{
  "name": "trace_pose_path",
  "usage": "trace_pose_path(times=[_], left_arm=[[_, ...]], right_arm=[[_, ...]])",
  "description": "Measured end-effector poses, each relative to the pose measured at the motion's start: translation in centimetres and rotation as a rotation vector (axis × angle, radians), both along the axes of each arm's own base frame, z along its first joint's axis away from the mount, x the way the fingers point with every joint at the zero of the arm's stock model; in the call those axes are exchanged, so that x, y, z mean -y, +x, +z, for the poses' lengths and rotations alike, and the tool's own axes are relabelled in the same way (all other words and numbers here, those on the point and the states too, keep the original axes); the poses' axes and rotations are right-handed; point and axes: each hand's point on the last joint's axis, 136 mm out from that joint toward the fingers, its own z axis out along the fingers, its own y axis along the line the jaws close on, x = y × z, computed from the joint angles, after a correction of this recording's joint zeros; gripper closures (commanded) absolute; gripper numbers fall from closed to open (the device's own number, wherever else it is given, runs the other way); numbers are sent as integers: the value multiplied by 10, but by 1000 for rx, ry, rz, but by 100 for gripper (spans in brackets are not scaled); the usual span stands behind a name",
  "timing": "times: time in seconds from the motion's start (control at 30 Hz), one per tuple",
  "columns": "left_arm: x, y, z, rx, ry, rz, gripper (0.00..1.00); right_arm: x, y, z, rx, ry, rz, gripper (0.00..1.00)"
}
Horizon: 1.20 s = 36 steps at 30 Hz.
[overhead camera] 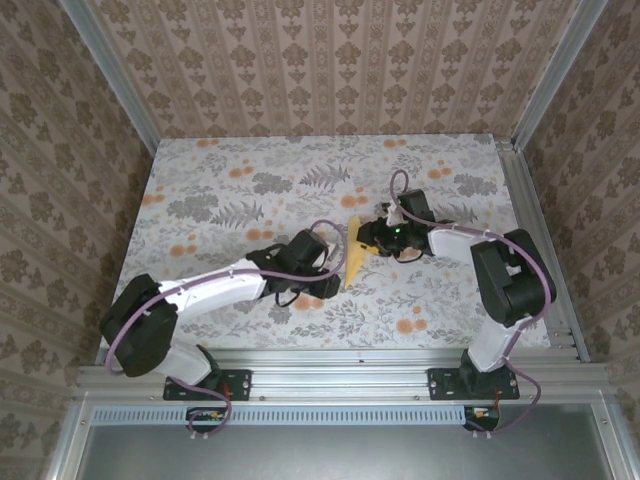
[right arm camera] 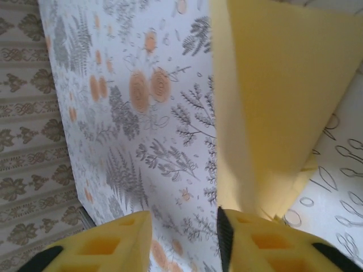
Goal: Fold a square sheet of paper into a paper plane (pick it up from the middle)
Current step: Fold the wing for the fifth time at the center of the table, then turn over a paper plane at the center of the table.
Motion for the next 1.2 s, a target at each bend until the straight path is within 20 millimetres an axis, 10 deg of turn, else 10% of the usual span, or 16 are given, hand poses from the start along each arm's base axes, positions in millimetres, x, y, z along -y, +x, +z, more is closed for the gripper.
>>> trace_pose_path(times=[0.3, 0.73, 1.2], left_arm=[[32, 36, 5, 34, 3, -23, 50], [56, 57, -39, -19, 106, -41, 52], [47, 64, -52, -33, 152, 0, 85]], right_arm=[[43, -6, -1, -38, -37, -78, 56], [49, -22, -19, -96, -34, -87, 54], [40, -28, -24, -112, 6, -76, 54]])
